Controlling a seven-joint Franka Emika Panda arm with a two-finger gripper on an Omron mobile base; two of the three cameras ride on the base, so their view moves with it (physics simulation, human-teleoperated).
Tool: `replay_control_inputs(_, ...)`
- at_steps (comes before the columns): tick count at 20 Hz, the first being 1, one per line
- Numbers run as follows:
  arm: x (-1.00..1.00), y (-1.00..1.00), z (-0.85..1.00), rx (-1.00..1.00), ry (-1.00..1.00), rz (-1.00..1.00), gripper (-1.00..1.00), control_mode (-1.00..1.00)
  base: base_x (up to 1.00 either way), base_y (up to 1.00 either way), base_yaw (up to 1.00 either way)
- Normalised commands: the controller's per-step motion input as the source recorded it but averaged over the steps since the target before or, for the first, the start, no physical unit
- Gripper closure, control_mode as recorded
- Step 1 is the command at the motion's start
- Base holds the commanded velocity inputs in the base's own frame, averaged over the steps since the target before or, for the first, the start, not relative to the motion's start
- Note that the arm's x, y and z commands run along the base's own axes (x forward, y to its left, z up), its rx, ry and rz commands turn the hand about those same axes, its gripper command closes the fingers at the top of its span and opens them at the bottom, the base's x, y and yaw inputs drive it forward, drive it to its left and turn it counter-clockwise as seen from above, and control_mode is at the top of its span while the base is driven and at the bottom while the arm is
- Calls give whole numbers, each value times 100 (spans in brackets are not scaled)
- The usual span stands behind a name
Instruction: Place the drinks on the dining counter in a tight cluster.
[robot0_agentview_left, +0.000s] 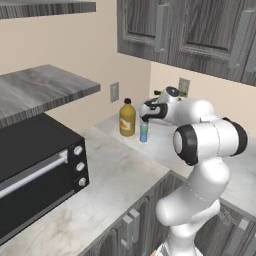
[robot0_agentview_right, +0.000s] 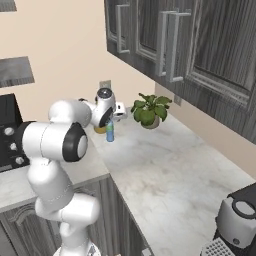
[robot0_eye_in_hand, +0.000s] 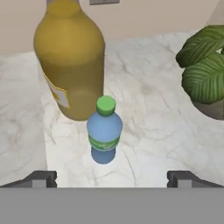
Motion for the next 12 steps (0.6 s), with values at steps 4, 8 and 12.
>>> replay_control_inputs(4, 31, 1, -16, 0, 1, 0, -100, -100, 0, 0, 0)
replay_control_inputs(8, 3, 2, -15, 0, 5, 0, -100, -100, 0, 0, 0)
replay_control_inputs(12, 0, 0, -9, 0, 5, 2, -100, -100, 0, 0, 0)
